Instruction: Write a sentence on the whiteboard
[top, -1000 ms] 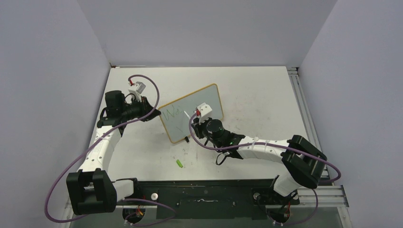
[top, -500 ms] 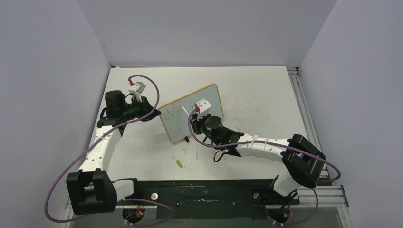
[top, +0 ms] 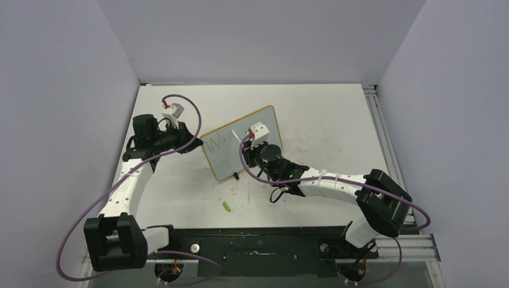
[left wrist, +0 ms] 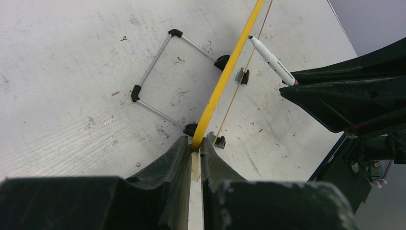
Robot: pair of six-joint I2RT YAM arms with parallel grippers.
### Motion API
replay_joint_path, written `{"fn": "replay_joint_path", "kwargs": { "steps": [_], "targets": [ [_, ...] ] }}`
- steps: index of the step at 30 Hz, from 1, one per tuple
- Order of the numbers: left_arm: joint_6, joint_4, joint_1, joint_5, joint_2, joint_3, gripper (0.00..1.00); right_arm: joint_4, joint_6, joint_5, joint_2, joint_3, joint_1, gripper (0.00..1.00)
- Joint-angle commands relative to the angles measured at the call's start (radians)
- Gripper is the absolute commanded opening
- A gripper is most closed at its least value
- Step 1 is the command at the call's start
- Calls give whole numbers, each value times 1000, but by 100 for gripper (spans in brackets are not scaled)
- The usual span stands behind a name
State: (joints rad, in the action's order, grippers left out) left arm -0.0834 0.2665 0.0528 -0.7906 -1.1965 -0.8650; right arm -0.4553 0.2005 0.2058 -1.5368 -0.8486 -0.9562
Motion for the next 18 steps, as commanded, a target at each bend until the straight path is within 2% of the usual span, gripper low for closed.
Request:
{"fn": "replay_joint_path", "kwargs": {
  "steps": [1,18],
  "targets": [
    [10,14,-11,-11,14,-25,0,-18,21,27,-17,-20,17,5],
    [10,16,-12,-11,18,-25,0,-14,33,18,-22,-18,19,5]
  ]
}}
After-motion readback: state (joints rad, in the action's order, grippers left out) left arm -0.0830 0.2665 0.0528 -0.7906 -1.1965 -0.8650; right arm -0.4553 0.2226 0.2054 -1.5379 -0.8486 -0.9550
